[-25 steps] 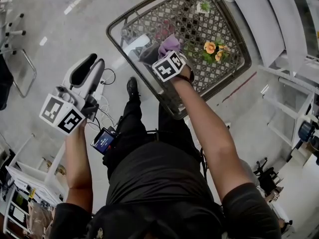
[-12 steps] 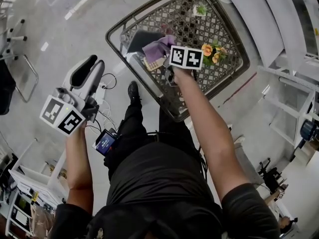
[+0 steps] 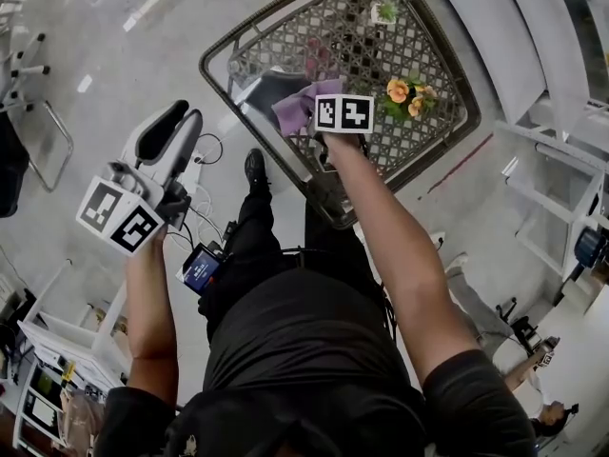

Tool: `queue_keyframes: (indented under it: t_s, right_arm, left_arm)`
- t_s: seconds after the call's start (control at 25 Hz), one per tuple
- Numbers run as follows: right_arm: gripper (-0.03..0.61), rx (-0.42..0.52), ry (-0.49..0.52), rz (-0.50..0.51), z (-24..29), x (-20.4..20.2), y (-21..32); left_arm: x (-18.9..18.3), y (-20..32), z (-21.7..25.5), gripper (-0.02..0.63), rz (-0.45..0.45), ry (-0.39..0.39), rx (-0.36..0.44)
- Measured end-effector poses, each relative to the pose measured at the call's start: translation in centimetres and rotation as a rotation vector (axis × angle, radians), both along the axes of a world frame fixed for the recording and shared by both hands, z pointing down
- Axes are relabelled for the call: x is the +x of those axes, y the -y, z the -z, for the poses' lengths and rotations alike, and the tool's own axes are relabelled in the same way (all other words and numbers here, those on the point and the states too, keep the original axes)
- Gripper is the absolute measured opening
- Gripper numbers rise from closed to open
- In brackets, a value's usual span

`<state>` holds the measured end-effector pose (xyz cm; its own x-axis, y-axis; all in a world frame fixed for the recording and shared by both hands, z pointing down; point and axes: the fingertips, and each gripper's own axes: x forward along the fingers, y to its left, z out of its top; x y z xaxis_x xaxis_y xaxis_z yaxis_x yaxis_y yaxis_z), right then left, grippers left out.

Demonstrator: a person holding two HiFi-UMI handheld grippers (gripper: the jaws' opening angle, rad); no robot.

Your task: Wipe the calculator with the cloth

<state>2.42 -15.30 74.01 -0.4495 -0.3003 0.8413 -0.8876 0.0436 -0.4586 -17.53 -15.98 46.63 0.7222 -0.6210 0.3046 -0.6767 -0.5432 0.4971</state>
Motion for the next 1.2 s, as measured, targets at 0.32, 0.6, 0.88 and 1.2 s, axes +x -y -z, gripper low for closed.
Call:
queue_keyframes:
  t_s: [0.32,0.6,0.88,1.2]
  right_arm:
    - [0.072,0.026,-0.057,0.092,-0.3,-0.4,-1.3]
    - [0.072,0.042,-0.098,0.170,-0.1,-0.4,-2.9]
    - [0.072,0.034,-0.204,0.281,0.0,0.8,-4.8]
    - [0.072,0.013,-0.287,0.347,0.0,2.3,-5.7]
  left_arm:
    - [0.2,0.5,0.1,0.140,0.004,-0.003,0.001]
    - [0.7,0.6,0.1,0.141,-0.006,-0.006,-0.002]
    - [1.4,0.8,0.7,0.140,-0.020,-0.001,0.004]
    - [2.4,1.0,1.0,0.141,-0.035,-0.002,0.009]
